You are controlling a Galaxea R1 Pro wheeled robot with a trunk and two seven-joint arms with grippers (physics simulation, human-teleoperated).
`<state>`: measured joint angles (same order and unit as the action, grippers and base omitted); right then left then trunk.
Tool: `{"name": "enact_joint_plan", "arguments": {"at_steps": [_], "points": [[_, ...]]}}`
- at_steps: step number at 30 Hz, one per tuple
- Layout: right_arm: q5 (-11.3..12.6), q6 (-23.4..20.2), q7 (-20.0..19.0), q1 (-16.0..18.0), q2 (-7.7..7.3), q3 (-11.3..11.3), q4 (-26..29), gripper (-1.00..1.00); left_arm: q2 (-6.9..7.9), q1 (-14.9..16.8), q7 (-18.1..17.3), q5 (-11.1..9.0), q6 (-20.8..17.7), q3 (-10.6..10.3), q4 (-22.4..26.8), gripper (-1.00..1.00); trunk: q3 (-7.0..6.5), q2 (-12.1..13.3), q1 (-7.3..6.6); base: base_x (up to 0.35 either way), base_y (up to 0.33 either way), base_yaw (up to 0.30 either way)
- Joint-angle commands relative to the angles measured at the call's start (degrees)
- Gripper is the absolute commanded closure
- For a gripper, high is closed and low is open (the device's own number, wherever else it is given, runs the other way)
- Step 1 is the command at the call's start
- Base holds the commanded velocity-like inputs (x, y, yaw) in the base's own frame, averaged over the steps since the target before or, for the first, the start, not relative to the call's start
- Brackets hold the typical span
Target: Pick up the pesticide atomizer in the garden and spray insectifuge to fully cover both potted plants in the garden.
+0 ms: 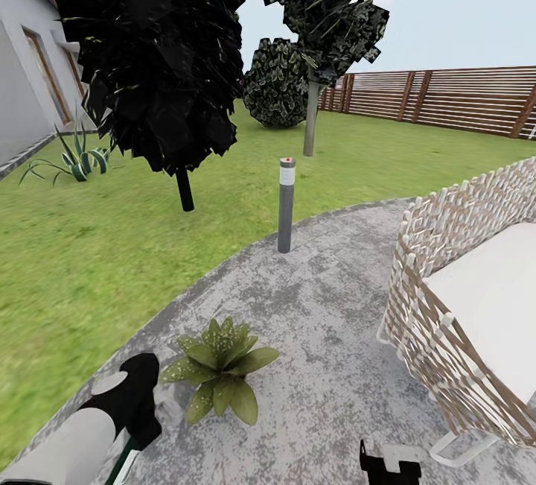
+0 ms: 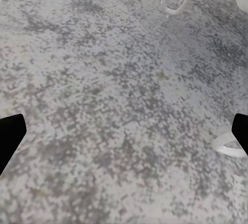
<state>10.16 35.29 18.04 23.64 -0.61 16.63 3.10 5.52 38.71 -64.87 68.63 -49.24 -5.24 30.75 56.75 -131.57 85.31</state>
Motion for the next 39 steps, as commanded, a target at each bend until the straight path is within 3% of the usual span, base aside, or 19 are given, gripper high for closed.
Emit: {"name": "enact_joint_plan", "arguments": {"at_steps": [1, 11, 20, 34, 37, 39], "points": [[0.5, 0.1, 0.2, 0.0, -0.01, 0.5, 0.0, -1.00, -0.01, -0.2, -0.5, 0.1, -0.3, -0.3, 0.1, 1.00, 0.05, 0.0, -0.01, 0.000, 0.000, 0.000], [0.5, 0.1, 0.2, 0.0, -0.01, 0.5, 0.0, -1.00, -1.71, 0.0, -0.6, -0.6, -0.3, -0.1, 1.1, 1.00, 0.05, 0.0, -0.01, 0.000, 0.000, 0.000], [0.5, 0.1, 0.2, 0.0, -0.01, 0.5, 0.0, -1.00, -1.74, 2.2, -1.8, -0.8, -0.8, 0.2, 1.6, 1.00, 0.05, 0.0, -0.01, 0.000, 0.000, 0.000], [0.5, 0.1, 0.2, 0.0, -0.01, 0.5, 0.0, -1.00, -0.86, -2.0, -1.7, -0.7, 0.0, 0.2, 0.1, 1.00, 0.05, 0.0, -0.01, 0.000, 0.000, 0.000], [0.5, 0.1, 0.2, 0.0, -0.01, 0.5, 0.0, -1.00, -0.65, -1.0, -1.9, -0.7, -0.1, 0.2, 0.3, 1.00, 0.05, 0.0, -0.01, 0.000, 0.000, 0.000], [0.5, 0.1, 0.2, 0.0, -0.01, 0.5, 0.0, -1.00, -0.18, 3.1, -2.7, -0.8, -0.1, 0.2, 0.1, 1.00, 0.05, 0.0, -0.01, 0.000, 0.000, 0.000]]}}
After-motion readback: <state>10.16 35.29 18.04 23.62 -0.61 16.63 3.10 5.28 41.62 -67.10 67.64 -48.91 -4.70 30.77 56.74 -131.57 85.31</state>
